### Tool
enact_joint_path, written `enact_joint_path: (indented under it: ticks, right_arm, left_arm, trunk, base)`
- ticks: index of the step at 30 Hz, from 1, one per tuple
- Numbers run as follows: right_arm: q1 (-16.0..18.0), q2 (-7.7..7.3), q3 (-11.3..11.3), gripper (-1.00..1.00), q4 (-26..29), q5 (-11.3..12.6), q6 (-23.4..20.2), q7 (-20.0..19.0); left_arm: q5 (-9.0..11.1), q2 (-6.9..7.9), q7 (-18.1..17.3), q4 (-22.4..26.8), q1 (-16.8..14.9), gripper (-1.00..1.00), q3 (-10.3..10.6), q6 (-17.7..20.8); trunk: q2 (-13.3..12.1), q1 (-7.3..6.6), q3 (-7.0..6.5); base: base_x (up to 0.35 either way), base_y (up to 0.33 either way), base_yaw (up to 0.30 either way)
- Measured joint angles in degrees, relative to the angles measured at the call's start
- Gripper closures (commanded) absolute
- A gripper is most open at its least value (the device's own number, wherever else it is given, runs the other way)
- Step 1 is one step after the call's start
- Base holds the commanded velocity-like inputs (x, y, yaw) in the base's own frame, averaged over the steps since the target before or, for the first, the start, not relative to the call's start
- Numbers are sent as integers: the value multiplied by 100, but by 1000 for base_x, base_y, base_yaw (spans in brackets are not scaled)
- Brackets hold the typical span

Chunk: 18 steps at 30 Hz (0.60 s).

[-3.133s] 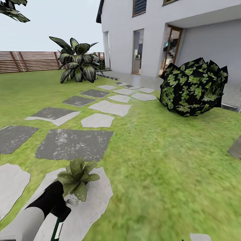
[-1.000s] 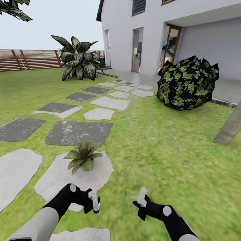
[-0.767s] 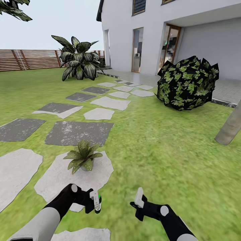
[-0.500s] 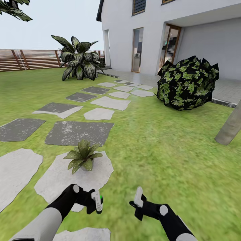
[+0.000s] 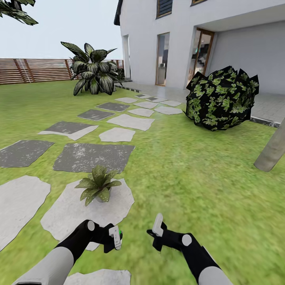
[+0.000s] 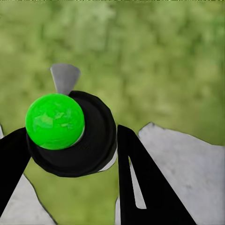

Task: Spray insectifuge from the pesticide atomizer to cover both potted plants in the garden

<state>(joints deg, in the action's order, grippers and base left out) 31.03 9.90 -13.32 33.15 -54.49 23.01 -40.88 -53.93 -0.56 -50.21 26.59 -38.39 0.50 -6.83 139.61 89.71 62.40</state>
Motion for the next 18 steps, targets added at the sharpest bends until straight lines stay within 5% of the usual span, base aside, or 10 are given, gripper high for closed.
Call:
enact_joint_path:
  ticks: [10,15,18]
  right_arm:
    - [89,0,0,100,-3,49,-9,0]
    - [109,0,1,100,-24,759,-310,-5]
    - [111,0,7,100,-28,904,-479,-10]
  left_arm:
    - [60,-13,178,4,0,100,-10,-6]
    - [65,-43,219,5,0,100,-12,-7]
    - [66,-97,238,6,0,100,-16,-7]
  trunk:
    - [0,0,0]
    - [0,0,0]
    - [0,0,0]
  base:
    - [0,0,0]
    - [0,0,0]
    - [0,0,0]
